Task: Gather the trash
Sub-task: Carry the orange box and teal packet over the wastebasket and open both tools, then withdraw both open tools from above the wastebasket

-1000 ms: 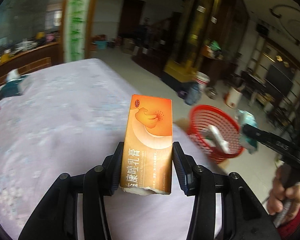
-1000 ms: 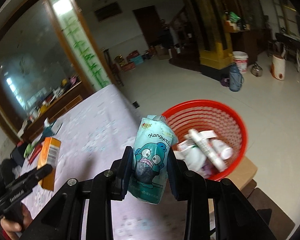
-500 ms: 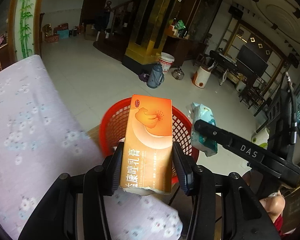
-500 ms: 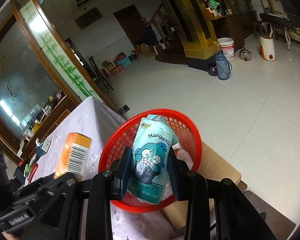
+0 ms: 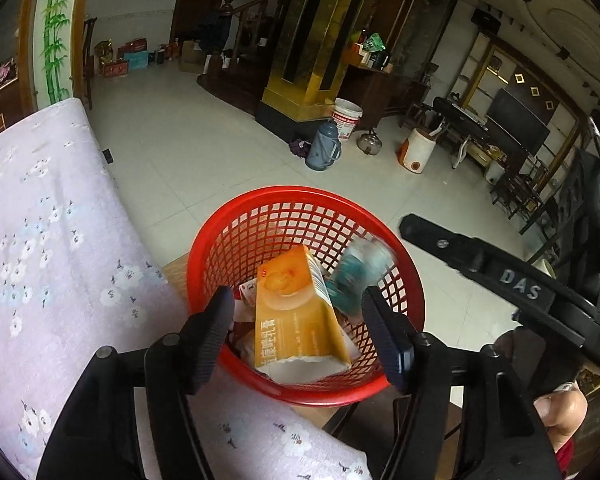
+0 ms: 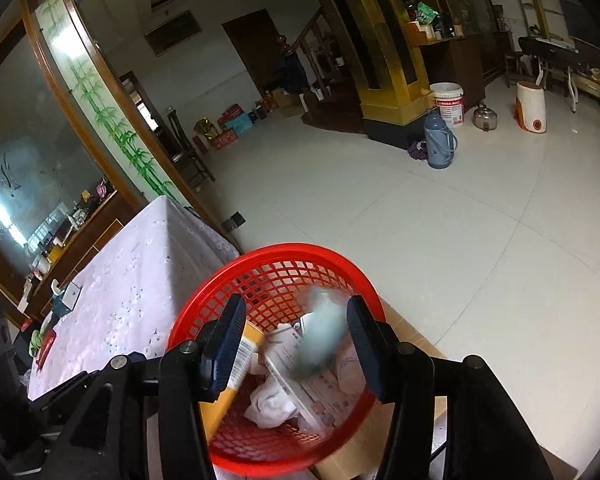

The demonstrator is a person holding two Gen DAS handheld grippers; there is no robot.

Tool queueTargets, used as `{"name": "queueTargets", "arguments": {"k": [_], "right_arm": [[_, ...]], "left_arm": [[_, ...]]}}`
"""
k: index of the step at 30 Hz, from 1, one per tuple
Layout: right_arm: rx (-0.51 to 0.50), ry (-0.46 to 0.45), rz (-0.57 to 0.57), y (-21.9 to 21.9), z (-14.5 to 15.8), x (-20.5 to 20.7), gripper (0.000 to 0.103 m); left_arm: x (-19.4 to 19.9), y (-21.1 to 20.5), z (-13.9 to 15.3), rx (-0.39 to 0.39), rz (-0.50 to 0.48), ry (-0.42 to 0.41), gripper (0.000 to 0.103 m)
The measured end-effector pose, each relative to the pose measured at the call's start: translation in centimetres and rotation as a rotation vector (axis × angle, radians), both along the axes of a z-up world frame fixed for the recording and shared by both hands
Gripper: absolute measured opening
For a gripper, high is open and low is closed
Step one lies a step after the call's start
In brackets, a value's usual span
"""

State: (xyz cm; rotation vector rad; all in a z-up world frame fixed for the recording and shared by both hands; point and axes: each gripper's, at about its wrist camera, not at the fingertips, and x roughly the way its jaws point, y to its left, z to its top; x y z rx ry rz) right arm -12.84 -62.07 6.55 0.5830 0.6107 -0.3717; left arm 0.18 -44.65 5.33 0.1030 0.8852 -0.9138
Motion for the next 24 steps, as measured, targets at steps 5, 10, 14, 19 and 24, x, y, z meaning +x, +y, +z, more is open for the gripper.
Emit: {"name": "queueTargets", "arguments": {"k": [5,10,14,19,24], "right_arm": [[-0.057,0.010,-0.045,0.9,0.7,-1.8,0.074],[-0.202,0.059,-0.113,4.5,1.5,-4.0,0.086],[-0.323,0.083,-0.166,8.0,2.1,-5.7,0.094],[-0.442,0.106,-0.207,12.0,1.9,-7.1,0.100],[-0.467,0.109,-0.194,15.0,1.2,-8.7,0.100]], "left_arm": [[-1.2,2.7,0.6,-0.007,0.032,-0.073,0.073],[-2.6,6.5,0.9,-0.020,0.078,-0.137,0.082],[-4.4,10.4,1.2,-0.010,0.128,-0.193,0.086],[-7.6,14.7,1.2,0.017,0.180,-0.304,0.093],[-10.2,18.4,0.3,0.054,0.232,-0.376,0.096]]}}
